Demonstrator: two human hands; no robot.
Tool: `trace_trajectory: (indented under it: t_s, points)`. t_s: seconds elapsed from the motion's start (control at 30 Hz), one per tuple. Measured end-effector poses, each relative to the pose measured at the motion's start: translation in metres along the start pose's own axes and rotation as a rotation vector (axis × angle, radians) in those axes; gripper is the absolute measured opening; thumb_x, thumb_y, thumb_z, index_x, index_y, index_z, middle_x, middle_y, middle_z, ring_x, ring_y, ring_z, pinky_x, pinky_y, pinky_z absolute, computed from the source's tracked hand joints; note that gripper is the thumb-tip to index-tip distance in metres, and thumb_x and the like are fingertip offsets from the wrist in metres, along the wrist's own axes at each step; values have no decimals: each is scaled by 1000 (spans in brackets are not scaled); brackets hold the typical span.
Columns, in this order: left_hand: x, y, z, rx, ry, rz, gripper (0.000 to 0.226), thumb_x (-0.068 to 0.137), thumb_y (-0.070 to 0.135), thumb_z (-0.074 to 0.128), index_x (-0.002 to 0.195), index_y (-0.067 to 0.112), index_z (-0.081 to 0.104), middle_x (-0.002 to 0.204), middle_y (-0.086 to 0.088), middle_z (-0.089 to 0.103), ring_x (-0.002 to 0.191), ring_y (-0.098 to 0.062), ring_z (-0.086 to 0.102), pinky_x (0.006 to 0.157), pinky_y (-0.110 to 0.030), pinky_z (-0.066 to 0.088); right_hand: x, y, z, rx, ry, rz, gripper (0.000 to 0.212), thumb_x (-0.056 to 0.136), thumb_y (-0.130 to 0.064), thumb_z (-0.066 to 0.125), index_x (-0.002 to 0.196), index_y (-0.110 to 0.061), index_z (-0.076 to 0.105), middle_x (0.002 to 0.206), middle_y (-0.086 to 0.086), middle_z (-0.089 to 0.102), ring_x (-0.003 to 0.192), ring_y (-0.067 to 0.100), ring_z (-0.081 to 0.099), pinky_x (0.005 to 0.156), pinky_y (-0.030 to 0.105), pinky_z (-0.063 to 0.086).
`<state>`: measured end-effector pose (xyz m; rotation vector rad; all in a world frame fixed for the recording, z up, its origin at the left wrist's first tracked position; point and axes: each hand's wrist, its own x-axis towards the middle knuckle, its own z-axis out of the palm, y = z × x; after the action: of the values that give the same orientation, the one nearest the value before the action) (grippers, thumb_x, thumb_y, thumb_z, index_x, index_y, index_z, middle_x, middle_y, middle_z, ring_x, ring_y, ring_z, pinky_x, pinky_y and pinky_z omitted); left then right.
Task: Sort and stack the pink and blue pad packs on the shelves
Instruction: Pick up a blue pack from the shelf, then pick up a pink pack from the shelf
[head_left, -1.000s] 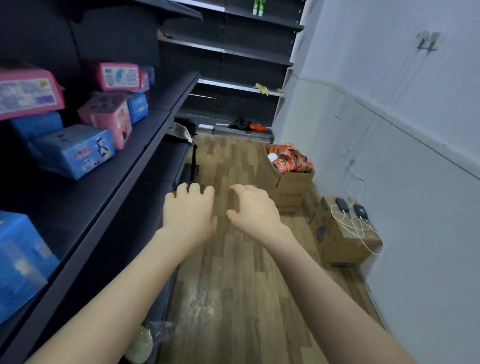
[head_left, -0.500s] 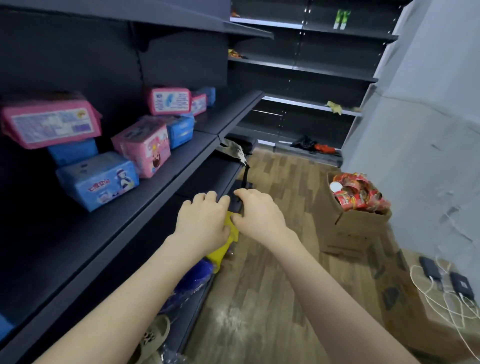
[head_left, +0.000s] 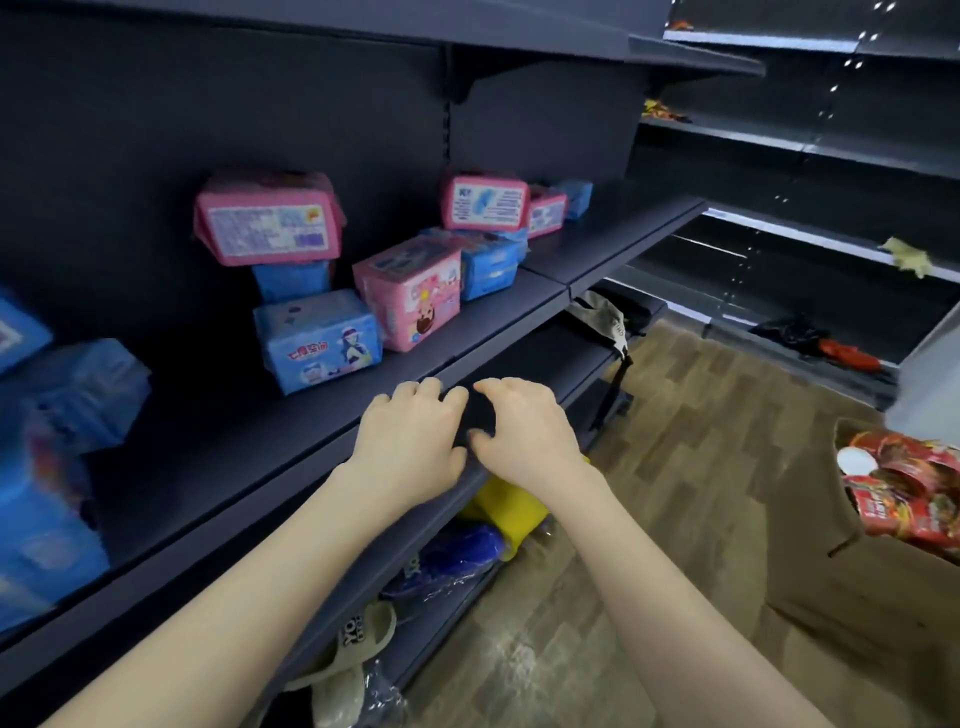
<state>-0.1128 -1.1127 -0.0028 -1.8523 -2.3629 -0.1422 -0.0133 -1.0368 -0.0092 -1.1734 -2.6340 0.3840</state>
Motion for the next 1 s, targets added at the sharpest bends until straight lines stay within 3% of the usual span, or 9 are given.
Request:
trace_trajectory:
  t_s: [0.23, 0.43, 0.63, 0.77, 1.0]
  points:
    - [3, -37, 2, -1, -1, -136, 48, 90, 37, 46, 133, 19, 37, 132, -4, 45, 120, -26, 45, 89, -37, 41, 42, -32, 17, 24, -7, -144, 51, 83, -23, 57, 132, -17, 45, 130, 5, 50, 128, 31, 35, 100, 45, 37]
    - [21, -74, -11, -5, 76, -219, 44, 88, 39, 48, 127, 19, 41, 126, -4, 48, 115, -26, 48, 85, -38, 43, 87, -62, 16, 35, 42, -211, 33, 79, -16, 52, 110, -9, 55, 112, 13, 56, 113, 36, 44, 92, 46, 39]
    - [45, -110, -23, -15, 96, -272, 51, 87, 34, 52, 133, 19, 36, 128, -5, 46, 115, -26, 47, 78, -35, 44, 123, -99, 8, 61, 39, -300, 50, 75, -12, 54, 124, -12, 51, 122, 13, 52, 118, 35, 40, 95, 47, 37]
    - [53, -133, -27, -19, 133, -325, 51, 89, 36, 52, 135, 20, 36, 131, -4, 44, 119, -25, 44, 85, -35, 42, 146, -117, 14, 79, 112, -318, 50, 68, -27, 47, 115, -15, 57, 114, 11, 59, 112, 36, 48, 94, 45, 39]
    - [66, -155, -25, 8, 124, -386, 49, 89, 37, 51, 133, 20, 38, 132, -4, 43, 121, -25, 43, 88, -36, 42, 176, -127, 15, 143, 136, -380, 55, 80, -21, 61, 133, -14, 47, 130, 12, 49, 125, 33, 37, 101, 44, 36]
